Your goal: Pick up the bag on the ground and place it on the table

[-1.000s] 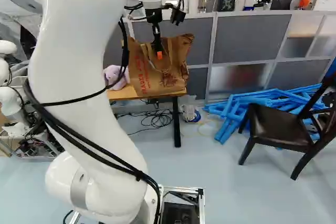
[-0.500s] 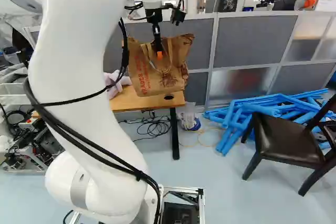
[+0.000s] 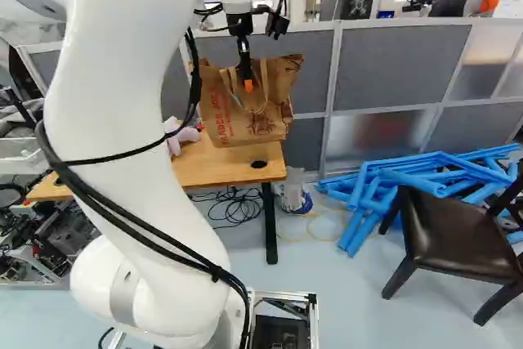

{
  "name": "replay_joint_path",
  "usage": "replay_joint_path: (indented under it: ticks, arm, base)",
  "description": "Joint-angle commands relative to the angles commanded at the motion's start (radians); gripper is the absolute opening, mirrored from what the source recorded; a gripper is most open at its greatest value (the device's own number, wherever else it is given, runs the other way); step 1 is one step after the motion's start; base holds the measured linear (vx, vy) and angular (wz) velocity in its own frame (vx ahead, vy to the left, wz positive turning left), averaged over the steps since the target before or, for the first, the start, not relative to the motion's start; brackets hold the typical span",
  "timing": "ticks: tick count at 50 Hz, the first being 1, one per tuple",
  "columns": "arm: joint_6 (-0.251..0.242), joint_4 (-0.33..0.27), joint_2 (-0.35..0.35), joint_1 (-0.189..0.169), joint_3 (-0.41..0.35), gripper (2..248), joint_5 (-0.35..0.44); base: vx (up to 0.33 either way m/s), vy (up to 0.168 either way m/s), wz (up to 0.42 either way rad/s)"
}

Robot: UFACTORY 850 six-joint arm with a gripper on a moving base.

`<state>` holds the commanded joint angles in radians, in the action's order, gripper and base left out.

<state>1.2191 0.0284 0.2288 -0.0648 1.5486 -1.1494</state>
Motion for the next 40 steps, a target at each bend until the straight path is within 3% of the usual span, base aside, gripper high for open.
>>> replay_joint_path:
  ticks: [13, 40]
  arm:
    - [0.0, 0.0, 0.015, 0.01, 0.016, 21, 0.0]
    - [0.0, 0.0, 0.166, 0.077, 0.133, 21, 0.0]
  base:
    - [-0.002, 0.0, 0.0]
    - [0.0, 0.0, 0.0]
